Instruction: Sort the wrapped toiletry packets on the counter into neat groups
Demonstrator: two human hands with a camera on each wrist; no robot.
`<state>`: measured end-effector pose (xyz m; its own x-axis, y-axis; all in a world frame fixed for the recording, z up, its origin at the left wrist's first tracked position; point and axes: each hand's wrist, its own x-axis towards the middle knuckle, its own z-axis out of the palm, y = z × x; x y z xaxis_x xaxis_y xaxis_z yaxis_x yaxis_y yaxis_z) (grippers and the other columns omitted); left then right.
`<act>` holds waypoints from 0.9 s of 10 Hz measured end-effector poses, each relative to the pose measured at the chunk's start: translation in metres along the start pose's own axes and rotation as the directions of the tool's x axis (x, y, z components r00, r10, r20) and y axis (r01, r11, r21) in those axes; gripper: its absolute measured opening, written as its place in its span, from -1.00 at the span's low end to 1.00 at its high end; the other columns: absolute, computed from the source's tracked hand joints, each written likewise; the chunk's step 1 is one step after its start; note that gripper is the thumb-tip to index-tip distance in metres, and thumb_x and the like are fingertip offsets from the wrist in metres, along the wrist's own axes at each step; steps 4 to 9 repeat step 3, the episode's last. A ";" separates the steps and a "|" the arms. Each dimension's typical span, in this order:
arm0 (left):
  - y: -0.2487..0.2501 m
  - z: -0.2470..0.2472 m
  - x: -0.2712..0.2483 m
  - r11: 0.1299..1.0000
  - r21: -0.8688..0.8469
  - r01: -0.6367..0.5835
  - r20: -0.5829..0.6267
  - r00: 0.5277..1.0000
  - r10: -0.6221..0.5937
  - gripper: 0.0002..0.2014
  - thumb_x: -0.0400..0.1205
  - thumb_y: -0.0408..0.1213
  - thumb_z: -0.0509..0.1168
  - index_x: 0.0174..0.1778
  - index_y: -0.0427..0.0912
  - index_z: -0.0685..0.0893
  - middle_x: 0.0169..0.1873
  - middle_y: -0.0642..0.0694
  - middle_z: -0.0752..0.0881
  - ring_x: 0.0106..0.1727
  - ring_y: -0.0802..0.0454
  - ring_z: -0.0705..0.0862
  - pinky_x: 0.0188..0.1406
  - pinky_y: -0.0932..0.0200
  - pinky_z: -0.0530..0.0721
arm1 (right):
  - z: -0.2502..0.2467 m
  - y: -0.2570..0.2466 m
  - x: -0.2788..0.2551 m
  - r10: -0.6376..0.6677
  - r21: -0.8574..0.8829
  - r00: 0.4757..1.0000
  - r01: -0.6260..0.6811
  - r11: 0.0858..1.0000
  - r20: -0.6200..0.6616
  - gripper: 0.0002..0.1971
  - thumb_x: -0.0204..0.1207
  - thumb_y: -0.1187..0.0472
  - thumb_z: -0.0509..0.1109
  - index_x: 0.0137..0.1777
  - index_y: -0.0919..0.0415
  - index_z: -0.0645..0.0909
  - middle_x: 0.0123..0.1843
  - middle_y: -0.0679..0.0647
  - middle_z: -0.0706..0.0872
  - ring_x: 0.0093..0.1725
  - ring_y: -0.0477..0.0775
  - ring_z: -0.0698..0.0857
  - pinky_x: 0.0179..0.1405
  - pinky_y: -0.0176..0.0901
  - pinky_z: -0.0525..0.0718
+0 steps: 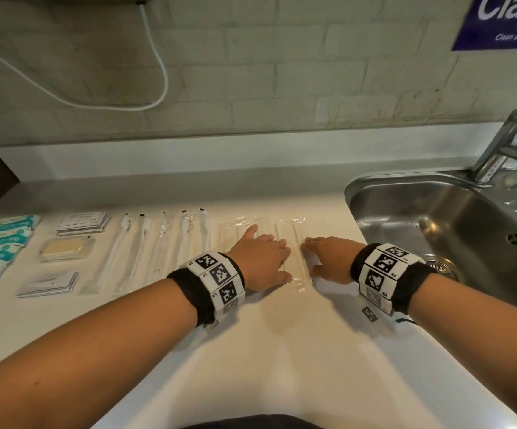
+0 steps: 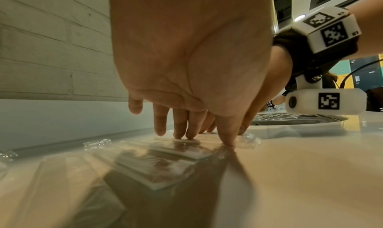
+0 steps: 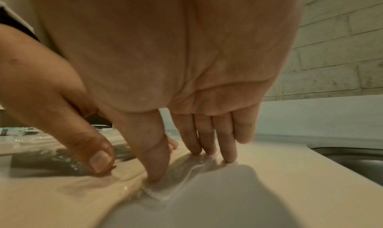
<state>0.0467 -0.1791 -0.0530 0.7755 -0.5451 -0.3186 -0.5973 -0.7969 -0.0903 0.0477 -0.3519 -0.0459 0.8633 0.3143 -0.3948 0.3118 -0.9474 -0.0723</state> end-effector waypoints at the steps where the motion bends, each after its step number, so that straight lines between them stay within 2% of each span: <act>1: 0.000 0.001 0.001 1.000 0.003 -0.006 -0.007 1.000 0.006 -0.39 0.71 0.18 0.04 0.61 -0.08 0.33 0.62 0.00 0.34 0.67 -0.11 0.21 0.61 -0.28 -0.15 | 0.000 0.000 0.000 0.000 0.012 1.000 0.000 1.000 0.000 -0.48 0.63 0.15 0.28 0.59 0.17 0.34 0.58 0.06 0.42 0.49 0.14 0.50 0.47 0.00 0.48; 2: -0.002 0.001 0.002 1.000 -0.004 -0.009 0.001 1.000 0.009 -0.39 0.70 0.20 0.05 0.60 -0.08 0.35 0.62 0.00 0.34 0.67 -0.13 0.19 0.61 -0.29 -0.15 | -0.001 0.000 0.000 -0.001 0.015 1.000 0.001 1.000 0.015 -0.51 0.61 0.14 0.30 0.54 0.15 0.40 0.55 0.07 0.47 0.44 0.14 0.54 0.43 0.00 0.52; 3: -0.005 -0.002 0.002 0.999 -0.038 -0.012 -0.005 1.000 0.012 -0.39 0.70 0.20 0.06 0.59 -0.07 0.36 0.66 -0.01 0.28 0.70 -0.13 0.13 0.62 -0.28 -0.16 | -0.006 0.001 0.005 0.010 0.022 1.000 -0.010 1.000 0.003 -0.59 0.59 0.14 0.32 0.43 0.13 0.49 0.41 0.08 0.61 0.29 0.13 0.64 0.30 -0.02 0.62; 9: -0.005 -0.002 0.002 0.999 -0.038 -0.012 -0.005 1.000 0.012 -0.39 0.70 0.20 0.06 0.59 -0.07 0.36 0.66 -0.01 0.28 0.70 -0.13 0.13 0.62 -0.28 -0.16 | -0.006 0.001 0.005 0.010 0.022 1.000 -0.010 1.000 0.003 -0.59 0.59 0.14 0.32 0.43 0.13 0.49 0.41 0.08 0.61 0.29 0.13 0.64 0.30 -0.02 0.62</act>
